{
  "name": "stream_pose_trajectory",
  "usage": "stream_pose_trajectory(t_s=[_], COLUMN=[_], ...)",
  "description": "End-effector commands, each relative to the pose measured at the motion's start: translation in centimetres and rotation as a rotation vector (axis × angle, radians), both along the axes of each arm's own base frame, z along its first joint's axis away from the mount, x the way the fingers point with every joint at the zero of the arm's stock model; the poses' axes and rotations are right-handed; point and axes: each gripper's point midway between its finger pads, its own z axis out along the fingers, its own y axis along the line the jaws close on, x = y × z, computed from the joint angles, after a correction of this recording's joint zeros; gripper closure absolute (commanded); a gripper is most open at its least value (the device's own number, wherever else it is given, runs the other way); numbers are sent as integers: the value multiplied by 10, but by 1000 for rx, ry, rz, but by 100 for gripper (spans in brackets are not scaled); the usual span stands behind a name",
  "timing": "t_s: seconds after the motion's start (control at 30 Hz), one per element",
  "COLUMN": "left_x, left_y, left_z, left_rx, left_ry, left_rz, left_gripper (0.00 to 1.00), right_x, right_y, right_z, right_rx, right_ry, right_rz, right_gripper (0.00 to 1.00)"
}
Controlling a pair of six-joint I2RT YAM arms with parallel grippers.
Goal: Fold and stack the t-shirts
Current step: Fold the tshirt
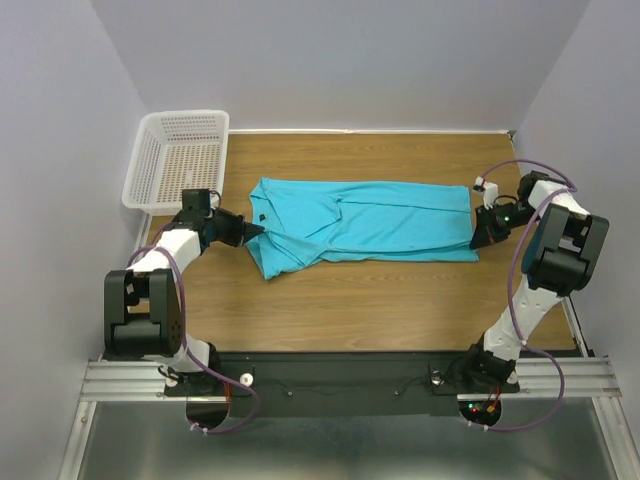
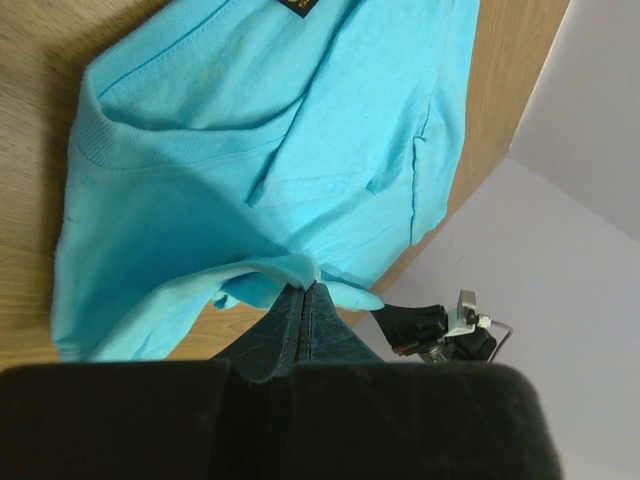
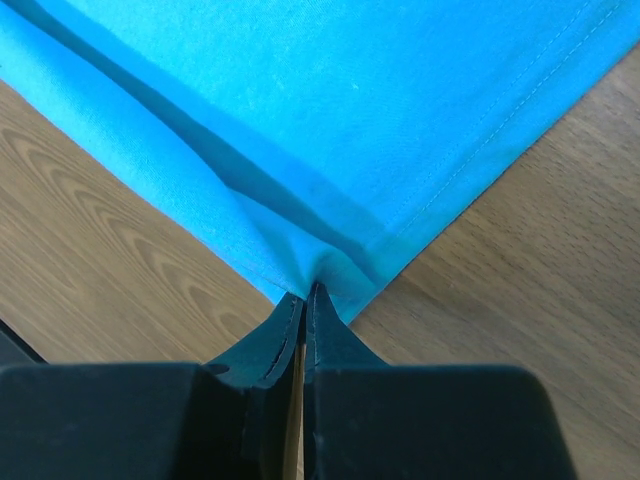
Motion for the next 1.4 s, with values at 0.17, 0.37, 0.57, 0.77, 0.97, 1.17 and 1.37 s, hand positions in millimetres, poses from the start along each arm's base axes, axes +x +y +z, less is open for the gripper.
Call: stream_pose_trajectory(t_s=[0.17, 0.37, 0.57, 0.77, 0.97, 1.17, 1.37], left_x=[19, 23, 28, 34, 36, 37, 39], left_y=[2, 1, 1, 1, -1, 0, -1], left_z=[20, 22, 22, 24, 19, 16, 14], left_rx=[5, 1, -1, -4, -4, -3, -4], left_ry=[-78, -85, -85, -93, -83, -81, -74], left_rz=[-6, -11, -13, -18, -29, -29, -30], left_gripper=[100, 100, 100, 100, 100, 100, 100], right_x=[18, 25, 35, 41, 43, 44, 46], right_y=[-2, -5, -7, -10, -11, -10, -10], right_z=[5, 8, 10, 7, 3, 1, 1], right_rx=[8, 6, 7, 8, 9, 12, 14], right_ry=[-41, -51, -65, -60, -53, -51, -55], right_rz=[-11, -20, -34, -44, -45, -46, -52], right_gripper=[96, 96, 96, 96, 96, 95, 94])
